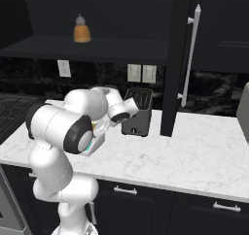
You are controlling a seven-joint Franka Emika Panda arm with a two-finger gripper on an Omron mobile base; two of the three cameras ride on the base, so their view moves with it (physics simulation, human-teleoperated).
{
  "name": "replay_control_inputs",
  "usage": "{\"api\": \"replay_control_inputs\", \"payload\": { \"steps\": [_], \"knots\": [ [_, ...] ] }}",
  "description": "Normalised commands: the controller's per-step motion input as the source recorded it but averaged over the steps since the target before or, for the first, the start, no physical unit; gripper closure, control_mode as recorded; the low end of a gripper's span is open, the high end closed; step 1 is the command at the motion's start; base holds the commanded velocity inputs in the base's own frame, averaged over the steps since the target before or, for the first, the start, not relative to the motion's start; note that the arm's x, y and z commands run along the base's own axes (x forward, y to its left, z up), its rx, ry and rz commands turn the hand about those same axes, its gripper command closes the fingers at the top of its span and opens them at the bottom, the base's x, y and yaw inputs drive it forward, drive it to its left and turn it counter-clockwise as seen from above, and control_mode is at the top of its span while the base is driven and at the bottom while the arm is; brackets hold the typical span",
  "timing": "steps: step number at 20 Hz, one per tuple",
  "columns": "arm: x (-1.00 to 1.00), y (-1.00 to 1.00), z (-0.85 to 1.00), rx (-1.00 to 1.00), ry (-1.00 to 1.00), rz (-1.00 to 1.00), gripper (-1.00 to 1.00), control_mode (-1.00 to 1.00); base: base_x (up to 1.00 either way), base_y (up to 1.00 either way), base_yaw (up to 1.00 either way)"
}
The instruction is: Pick the canned food and place it on the digital scale for weighing, and close the cabinet.
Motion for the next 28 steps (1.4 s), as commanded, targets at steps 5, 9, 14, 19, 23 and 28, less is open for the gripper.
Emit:
{"api": "replay_control_inputs", "payload": {
  "steps": [5, 9, 14, 19, 23, 28],
  "knots": [
    [0.1, 0.0, -0.16, 0.0, -0.02, 0.0, 1.0, -1.0, 0.0, 0.0, 0.0],
    [0.0, 0.0, -0.02, 0.0, 0.0, 0.0, 1.0, -1.0, 0.0, 0.0, 0.0],
    [0.01, 0.03, -0.07, 0.0, 0.0, 0.0, -1.0, -1.0, 0.0, 0.0, 0.0],
    [-0.08, 0.09, -0.02, 0.0, 0.0, 0.0, -1.0, -1.0, 0.0, 0.0, 0.0],
    [-0.06, 0.05, 0.0, 0.0, 0.0, 0.0, -1.0, -1.0, 0.0, 0.0, 0.0],
    [-0.19, 0.0, 0.07, 0.0, -0.05, 0.0, -1.0, -1.0, 0.0, 0.0, 0.0]
  ]
}}
